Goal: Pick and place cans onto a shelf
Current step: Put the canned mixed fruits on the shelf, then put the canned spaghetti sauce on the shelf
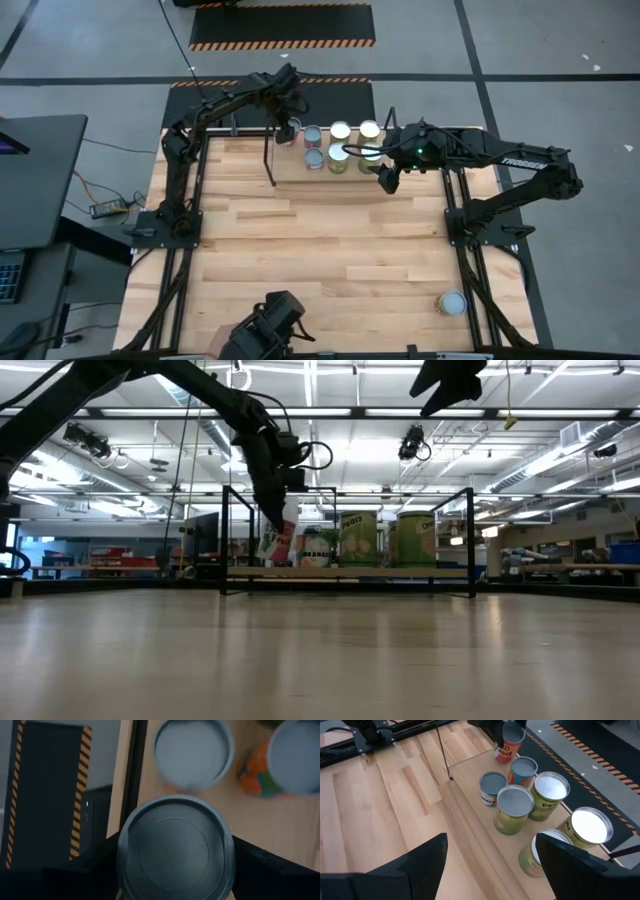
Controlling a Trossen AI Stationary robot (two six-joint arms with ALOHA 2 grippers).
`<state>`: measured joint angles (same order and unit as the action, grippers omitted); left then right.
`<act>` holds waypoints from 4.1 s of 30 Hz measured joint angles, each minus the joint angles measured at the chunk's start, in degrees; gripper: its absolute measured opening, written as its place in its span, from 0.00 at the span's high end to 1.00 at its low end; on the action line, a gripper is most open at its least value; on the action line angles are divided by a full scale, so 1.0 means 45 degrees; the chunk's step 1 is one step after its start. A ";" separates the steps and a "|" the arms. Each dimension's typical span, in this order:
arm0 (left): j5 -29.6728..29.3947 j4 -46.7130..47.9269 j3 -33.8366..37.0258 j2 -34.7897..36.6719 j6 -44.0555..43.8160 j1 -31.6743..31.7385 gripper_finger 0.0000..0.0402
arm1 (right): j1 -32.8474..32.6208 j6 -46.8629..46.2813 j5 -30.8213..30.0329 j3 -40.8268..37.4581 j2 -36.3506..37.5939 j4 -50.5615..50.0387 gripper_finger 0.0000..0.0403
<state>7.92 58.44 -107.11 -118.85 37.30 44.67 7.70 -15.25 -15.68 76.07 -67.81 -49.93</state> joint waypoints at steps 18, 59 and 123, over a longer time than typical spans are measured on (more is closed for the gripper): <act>-0.0371 0.0070 0.0161 0.0005 0.0619 -0.0209 0.25 | 0.0000 -0.0287 0.0085 0.0000 0.0000 -0.0096 0.23; -0.1496 0.0158 0.0161 0.0019 -0.0191 -0.0652 0.12 | -0.0015 -0.0410 0.0192 0.0000 -0.0006 -0.0297 0.23; -0.5804 0.6787 -0.2069 0.2506 -1.5391 -1.6645 0.12 | -1.4412 -1.2666 0.4346 0.0197 -0.4432 -0.5561 0.12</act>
<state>-18.20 88.98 -116.42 -107.57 -31.96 -30.24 -57.15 -72.24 3.88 76.96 -87.75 -74.95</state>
